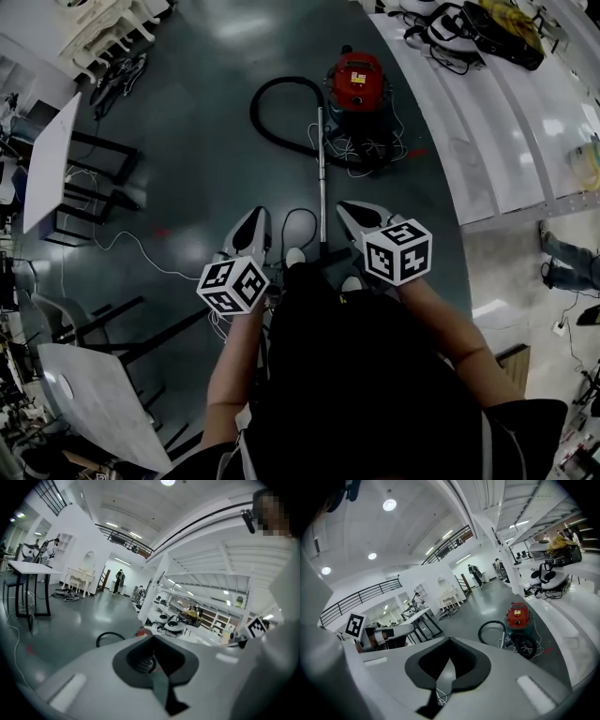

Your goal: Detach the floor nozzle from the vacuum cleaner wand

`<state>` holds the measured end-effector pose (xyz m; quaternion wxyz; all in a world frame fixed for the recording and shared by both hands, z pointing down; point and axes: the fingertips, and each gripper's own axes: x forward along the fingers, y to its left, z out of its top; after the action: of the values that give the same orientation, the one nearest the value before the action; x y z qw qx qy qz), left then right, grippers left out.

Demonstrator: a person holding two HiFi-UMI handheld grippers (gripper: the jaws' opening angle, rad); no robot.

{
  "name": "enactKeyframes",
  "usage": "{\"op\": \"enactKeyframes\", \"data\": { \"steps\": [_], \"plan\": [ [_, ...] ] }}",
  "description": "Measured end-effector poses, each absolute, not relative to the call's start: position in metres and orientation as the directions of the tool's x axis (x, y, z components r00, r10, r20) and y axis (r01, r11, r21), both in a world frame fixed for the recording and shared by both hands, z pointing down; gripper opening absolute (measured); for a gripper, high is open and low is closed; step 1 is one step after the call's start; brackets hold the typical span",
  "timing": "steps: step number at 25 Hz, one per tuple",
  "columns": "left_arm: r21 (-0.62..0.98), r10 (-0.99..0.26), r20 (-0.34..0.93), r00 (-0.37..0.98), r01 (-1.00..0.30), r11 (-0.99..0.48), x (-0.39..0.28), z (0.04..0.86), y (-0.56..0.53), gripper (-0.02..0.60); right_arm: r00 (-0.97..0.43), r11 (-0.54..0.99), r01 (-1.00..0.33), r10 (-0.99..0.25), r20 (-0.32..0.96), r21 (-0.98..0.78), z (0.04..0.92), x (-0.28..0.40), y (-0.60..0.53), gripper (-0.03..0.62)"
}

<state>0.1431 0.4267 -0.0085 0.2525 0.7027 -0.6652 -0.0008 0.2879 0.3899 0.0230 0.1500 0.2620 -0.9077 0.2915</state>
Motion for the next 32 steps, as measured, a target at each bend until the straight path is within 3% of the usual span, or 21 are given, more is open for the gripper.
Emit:
{"op": "enactKeyframes", "data": {
  "steps": [8, 24, 32],
  "plan": [
    [0.370, -0.915, 0.347, 0.206, -0.926, -0.069, 0.114, -0.001, 0.401, 0.008, -0.789, 0.676, -0.598, -0.400, 0.467, -0.431, 0.029, 0.241, 0.376, -0.006],
    [0.407, -0.863, 0.381, 0.332, -0.898, -0.166, -0.023, 0.018, 0.345, 0.008, -0.733, 0.625, -0.665, -0.439, 0.520, -0.409, 0.045, 0.090, 0.330, -0.006],
    [0.429, -0.844, 0.377, 0.381, -0.880, -0.205, -0.046, 0.028, 0.329, 0.008, -0.702, 0.609, -0.695, -0.462, 0.542, -0.382, 0.050, 0.061, 0.318, -0.006]
  ]
}}
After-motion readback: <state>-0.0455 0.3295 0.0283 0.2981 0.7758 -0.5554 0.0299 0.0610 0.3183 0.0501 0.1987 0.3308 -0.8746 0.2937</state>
